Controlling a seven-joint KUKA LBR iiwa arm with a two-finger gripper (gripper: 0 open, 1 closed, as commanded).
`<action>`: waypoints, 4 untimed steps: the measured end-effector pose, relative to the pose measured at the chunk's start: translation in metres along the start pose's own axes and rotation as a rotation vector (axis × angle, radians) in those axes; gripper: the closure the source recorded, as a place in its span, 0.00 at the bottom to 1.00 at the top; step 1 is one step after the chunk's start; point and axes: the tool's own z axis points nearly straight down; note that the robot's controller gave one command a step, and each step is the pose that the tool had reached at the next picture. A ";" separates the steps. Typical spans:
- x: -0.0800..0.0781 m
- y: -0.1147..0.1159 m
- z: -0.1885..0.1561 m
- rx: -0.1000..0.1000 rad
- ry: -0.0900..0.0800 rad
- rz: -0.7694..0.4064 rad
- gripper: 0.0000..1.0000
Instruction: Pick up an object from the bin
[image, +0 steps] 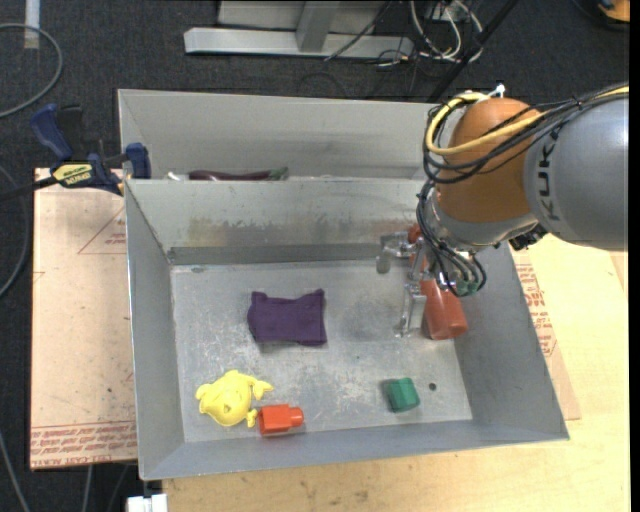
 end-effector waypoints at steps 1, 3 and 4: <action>-0.001 0.000 -0.005 0.000 -0.006 -0.001 0.00; -0.005 0.073 0.055 -0.004 -0.001 0.035 0.00; -0.021 0.080 0.058 0.002 -0.012 -0.032 0.00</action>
Offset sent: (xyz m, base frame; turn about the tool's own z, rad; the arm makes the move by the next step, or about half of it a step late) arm -0.0018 0.0864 -0.0698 0.0819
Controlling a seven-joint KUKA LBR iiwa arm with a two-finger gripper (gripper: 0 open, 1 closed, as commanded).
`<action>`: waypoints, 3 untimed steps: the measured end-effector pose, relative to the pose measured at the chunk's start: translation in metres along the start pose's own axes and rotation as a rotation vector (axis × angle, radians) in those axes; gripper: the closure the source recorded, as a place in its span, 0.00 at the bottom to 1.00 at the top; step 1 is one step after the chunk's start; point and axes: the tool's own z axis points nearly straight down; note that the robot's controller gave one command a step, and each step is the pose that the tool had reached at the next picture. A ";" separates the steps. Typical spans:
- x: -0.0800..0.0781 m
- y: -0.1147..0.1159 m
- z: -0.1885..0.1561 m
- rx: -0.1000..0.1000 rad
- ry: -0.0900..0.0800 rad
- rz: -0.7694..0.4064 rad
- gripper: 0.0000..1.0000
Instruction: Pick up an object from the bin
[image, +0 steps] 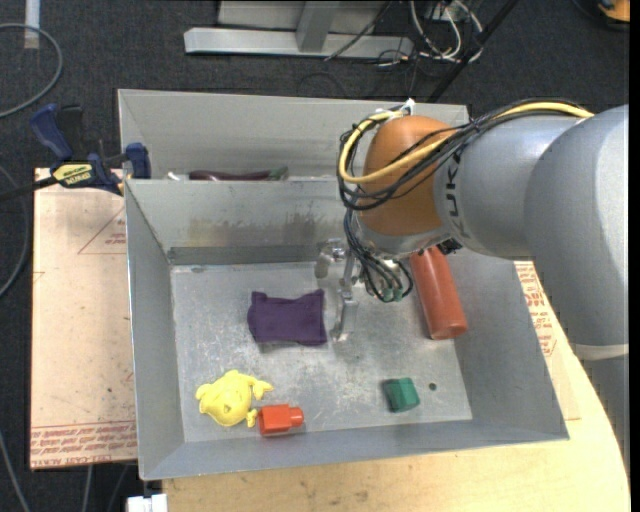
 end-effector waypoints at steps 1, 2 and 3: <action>-0.003 0.031 0.010 -0.004 0.002 -0.171 0.00; 0.021 0.061 0.018 -0.001 -0.005 0.089 1.00; 0.021 0.061 0.018 -0.001 -0.005 0.088 1.00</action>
Offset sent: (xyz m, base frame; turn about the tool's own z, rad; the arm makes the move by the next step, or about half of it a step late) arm -0.0237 0.0602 -0.0200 0.0900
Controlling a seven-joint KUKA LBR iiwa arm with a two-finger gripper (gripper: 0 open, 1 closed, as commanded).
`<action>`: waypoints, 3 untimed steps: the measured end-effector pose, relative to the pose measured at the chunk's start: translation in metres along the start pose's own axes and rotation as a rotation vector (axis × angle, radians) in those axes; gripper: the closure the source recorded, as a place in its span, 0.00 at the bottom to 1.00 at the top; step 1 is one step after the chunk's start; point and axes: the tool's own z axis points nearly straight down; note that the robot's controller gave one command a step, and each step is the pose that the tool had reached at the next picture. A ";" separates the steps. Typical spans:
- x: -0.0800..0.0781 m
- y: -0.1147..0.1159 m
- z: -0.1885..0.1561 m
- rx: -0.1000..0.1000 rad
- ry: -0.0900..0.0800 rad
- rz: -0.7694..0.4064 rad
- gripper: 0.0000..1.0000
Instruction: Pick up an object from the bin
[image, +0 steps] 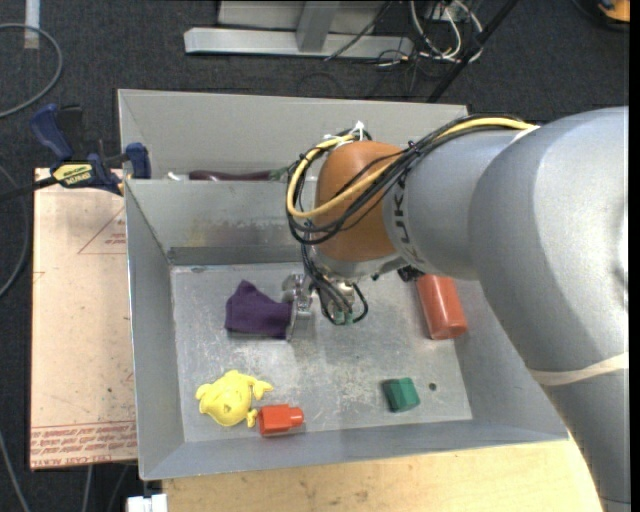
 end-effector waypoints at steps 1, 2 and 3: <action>0.001 0.000 -0.002 0.000 0.002 0.000 1.00; 0.003 -0.010 -0.030 -0.001 -0.002 -0.018 1.00; 0.010 -0.007 -0.133 -0.001 -0.001 -0.016 1.00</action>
Offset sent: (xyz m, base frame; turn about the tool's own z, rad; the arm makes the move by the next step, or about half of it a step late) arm -0.0111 -0.0271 0.0052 -0.0524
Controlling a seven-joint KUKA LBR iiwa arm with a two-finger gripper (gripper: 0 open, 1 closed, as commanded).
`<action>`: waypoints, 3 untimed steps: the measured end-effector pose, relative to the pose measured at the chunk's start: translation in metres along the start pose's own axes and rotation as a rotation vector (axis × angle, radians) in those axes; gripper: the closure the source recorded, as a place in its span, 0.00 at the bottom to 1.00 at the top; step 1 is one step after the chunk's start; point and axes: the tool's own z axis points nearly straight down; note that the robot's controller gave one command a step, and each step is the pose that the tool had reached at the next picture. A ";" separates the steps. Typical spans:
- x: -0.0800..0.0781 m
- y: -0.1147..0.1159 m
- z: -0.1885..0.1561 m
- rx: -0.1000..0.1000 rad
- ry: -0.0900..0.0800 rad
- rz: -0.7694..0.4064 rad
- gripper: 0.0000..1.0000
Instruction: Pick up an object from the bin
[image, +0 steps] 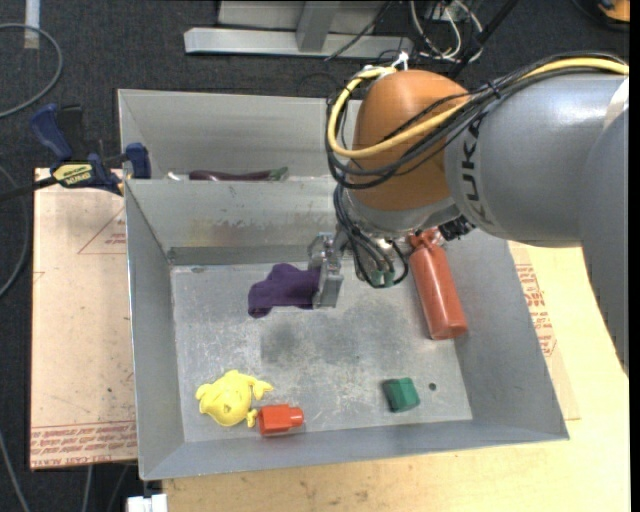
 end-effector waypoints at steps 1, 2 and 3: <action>0.000 0.000 0.000 0.000 0.000 -0.001 1.00; 0.000 0.000 0.000 0.000 0.000 0.000 1.00; 0.000 0.000 0.000 0.001 0.000 0.000 1.00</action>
Offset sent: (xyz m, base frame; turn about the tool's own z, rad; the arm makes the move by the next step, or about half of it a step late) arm 0.0000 0.0000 0.0000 0.0000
